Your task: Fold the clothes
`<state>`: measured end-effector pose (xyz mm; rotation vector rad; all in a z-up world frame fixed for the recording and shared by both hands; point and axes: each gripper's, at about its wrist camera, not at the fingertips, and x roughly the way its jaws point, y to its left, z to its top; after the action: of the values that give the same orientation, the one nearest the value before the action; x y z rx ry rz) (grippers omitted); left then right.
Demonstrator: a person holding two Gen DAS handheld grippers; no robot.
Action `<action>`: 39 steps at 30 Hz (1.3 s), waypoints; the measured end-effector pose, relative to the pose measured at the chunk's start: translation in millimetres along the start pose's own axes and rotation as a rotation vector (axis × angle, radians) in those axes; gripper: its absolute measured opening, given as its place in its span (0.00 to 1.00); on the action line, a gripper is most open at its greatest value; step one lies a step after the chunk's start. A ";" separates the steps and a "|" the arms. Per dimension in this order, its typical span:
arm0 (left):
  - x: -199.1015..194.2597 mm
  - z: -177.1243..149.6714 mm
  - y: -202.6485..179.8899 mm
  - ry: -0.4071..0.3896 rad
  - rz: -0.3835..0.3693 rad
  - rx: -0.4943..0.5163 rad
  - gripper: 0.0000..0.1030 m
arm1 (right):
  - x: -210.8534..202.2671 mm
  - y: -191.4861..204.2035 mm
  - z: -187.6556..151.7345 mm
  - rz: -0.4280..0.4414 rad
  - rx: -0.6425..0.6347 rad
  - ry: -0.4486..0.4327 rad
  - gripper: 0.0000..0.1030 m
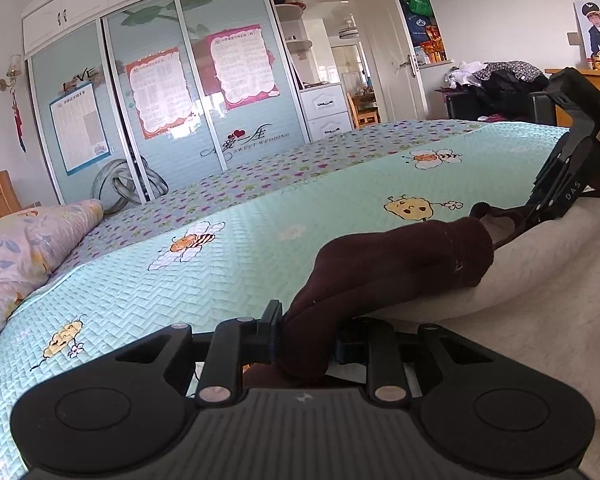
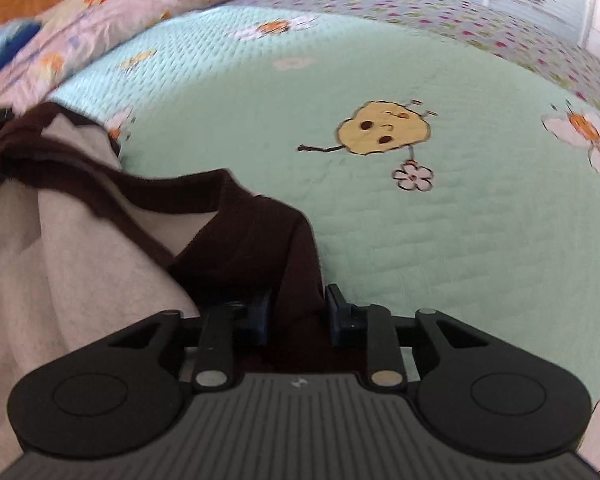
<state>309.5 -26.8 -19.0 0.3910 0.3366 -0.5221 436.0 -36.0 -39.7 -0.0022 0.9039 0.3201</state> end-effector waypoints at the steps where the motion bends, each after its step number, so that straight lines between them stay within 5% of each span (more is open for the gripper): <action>1: 0.3 -0.5 0.4 0.002 -0.003 0.000 0.27 | 1.5 -4.6 -1.2 -0.001 0.018 -0.010 0.55; 3: 1.0 -1.6 1.1 0.006 -0.008 0.001 0.27 | 0.8 -8.5 -4.8 0.002 0.038 -0.037 0.52; 5: 1.7 -2.6 1.8 0.009 -0.013 0.001 0.27 | -9.4 -4.0 -9.4 -0.019 0.032 -0.086 0.12; 15: -3.8 -3.7 0.0 0.021 -0.073 0.040 0.29 | -112.0 70.0 -48.4 -0.282 -0.119 -0.481 0.11; 24: -46.7 26.3 -15.8 -0.055 -0.039 0.116 0.11 | -167.2 124.1 -85.1 -0.462 -0.176 -0.606 0.09; 30: -86.8 54.2 -25.8 -0.131 0.002 0.165 0.10 | -213.9 137.9 -92.6 -0.466 -0.157 -0.671 0.09; 33: -128.8 86.4 -11.4 -0.201 0.002 0.101 0.10 | -246.3 145.7 -95.1 -0.450 -0.135 -0.725 0.09; 39: -228.1 139.0 6.9 -0.395 0.065 0.028 0.11 | -336.3 173.1 -108.6 -0.274 -0.055 -0.966 0.09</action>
<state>156.2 11.8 196.5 0.3163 -0.0643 -0.5282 111.6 22.6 175.2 -0.0200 -0.0677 0.0608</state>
